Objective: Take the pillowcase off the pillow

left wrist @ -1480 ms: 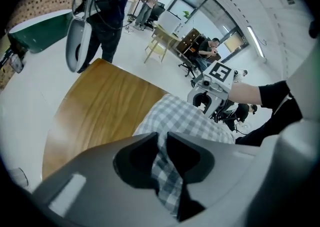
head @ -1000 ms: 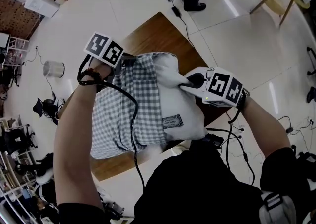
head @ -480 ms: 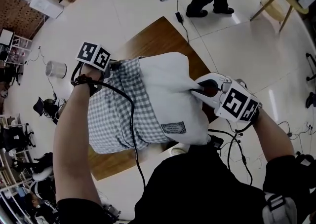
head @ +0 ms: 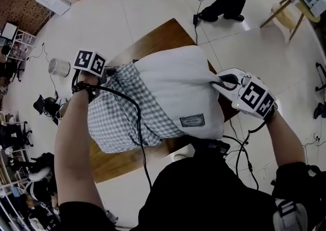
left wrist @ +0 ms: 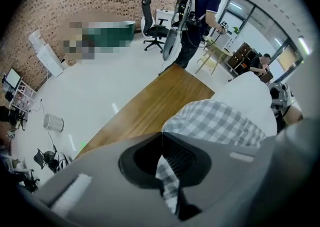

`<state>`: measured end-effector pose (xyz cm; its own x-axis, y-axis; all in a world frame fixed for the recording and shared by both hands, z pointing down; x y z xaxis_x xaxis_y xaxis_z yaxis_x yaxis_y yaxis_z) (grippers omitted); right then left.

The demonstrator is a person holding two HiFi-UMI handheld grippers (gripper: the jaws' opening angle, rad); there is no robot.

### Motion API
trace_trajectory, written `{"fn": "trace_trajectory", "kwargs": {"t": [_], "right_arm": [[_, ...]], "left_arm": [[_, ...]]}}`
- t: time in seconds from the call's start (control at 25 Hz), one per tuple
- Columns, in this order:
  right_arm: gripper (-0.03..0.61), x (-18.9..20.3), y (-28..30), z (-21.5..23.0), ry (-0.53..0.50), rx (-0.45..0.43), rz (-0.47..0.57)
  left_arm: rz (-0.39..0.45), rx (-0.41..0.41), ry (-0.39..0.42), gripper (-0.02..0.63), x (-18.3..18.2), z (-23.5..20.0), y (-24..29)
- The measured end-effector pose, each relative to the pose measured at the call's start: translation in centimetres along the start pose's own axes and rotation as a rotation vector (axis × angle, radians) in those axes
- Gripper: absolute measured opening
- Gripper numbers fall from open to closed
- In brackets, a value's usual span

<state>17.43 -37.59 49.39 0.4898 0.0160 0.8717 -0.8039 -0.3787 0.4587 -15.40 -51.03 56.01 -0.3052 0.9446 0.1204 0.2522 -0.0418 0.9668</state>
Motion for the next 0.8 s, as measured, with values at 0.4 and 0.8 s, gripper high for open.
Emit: {"fn": "trace_trajectory", "kwargs": {"t": [0.4,0.8], "right_arm": [[0.026,1.8,3.2,0.3,0.074,-0.008,-0.059],[0.152,4.3,4.6,-0.2,0.126,0.003,-0.095]], "left_arm": [[0.083,0.028,0.041,0.011,0.4,-0.4,0.2],[0.244,0.024,0.145,0.113,0.2,2.8,-0.8]]}}
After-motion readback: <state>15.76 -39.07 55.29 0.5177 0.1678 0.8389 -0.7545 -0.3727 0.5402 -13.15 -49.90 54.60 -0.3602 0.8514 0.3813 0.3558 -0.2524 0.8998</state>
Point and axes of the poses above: the fingertips, and each gripper's own axes: y forward along the fingers, z to its right, x out of its underside, the point moved 1 cm from there along -y, backward along the fingers, and after that the axes turned 12 degrees about -y, right-handed, at the moved point
